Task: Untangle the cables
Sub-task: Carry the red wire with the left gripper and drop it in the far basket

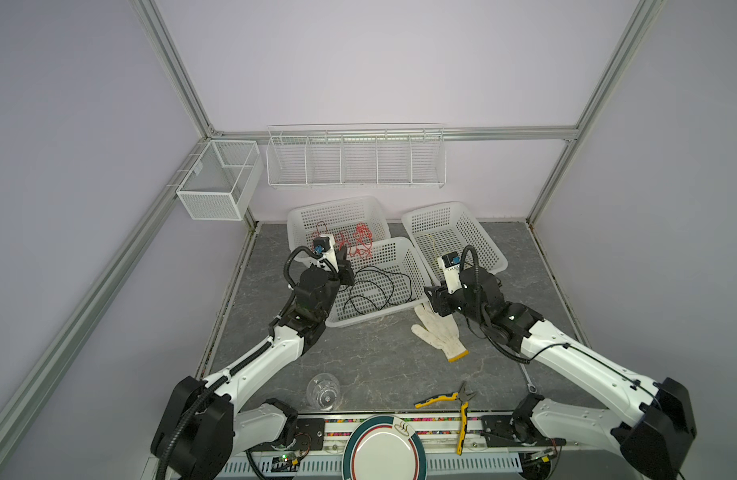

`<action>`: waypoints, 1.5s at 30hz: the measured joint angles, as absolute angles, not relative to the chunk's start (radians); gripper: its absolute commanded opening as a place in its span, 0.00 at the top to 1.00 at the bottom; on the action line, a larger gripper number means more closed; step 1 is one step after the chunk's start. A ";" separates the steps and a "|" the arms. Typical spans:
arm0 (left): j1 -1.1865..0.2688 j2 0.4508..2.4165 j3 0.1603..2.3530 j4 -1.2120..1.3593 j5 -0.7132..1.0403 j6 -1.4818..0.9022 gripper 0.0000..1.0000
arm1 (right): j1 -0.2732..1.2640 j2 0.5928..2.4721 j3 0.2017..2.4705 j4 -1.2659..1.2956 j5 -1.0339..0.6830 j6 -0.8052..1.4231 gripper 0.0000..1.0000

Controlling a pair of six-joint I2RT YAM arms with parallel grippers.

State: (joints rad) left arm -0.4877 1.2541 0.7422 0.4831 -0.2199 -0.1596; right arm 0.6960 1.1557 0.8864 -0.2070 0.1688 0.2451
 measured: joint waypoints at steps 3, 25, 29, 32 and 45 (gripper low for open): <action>-0.412 1.357 0.831 0.478 -0.210 -0.170 1.00 | 0.696 1.155 0.884 -0.207 0.175 0.242 0.39; -0.247 1.868 1.240 0.265 -0.088 -0.243 0.67 | 0.695 1.068 0.825 -0.268 0.282 0.217 0.27; -0.247 1.864 1.240 0.263 -0.068 -0.242 0.59 | 0.695 1.060 0.816 -0.269 0.318 0.209 0.21; -0.247 1.845 1.229 0.265 -0.036 -0.229 0.28 | 0.693 1.047 0.804 -0.270 0.352 0.205 0.15; -0.337 1.477 0.928 0.252 -0.119 -0.151 0.01 | 0.509 1.092 0.785 -0.279 0.443 0.202 0.11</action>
